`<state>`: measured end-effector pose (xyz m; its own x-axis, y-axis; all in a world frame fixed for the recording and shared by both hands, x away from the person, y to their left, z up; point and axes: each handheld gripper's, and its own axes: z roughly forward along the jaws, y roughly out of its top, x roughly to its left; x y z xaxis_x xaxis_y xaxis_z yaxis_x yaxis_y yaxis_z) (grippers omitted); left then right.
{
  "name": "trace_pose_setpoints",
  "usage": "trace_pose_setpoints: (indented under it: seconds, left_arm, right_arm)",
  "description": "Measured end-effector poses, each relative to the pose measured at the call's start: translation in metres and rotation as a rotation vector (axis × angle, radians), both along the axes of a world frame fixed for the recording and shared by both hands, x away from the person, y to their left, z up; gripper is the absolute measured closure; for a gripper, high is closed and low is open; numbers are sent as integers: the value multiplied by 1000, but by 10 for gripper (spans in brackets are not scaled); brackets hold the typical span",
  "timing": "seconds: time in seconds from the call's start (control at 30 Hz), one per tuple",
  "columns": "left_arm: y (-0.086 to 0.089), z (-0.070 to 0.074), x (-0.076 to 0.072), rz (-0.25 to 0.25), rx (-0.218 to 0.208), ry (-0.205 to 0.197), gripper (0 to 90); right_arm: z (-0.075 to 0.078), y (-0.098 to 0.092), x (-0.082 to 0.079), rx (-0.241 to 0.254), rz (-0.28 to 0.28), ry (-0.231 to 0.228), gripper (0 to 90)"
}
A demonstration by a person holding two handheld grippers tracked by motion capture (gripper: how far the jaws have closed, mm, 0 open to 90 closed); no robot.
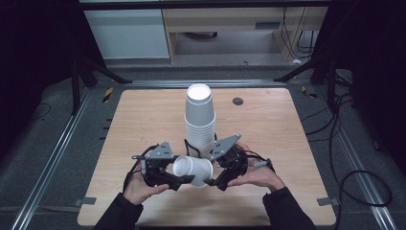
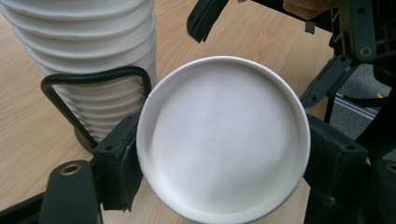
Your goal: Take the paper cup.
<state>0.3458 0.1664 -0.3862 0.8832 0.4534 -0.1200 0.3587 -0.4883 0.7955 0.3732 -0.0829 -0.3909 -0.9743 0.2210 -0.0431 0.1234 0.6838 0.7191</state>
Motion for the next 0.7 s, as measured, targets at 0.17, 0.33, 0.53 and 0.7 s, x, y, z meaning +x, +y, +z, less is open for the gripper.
trace_pose_setpoints:
  seconds: [0.17, 0.33, 0.53, 0.7]
  left_arm:
    - [4, 0, 2, 10, -18, -11, 226]
    - [7, -1, 3, 12, -39, -16, 225]
    - [8, -2, 3, 20, -108, -46, 225]
    - [9, -3, 3, 20, -160, -57, 224]
  right_arm:
    - [2, -20, -1, 35, -42, -11, 43]
    - [0, -34, -3, 75, -78, -9, 43]
    - [-6, -52, -7, 130, -130, 2, 53]
    - [-8, -58, -7, 180, -154, 15, 55]
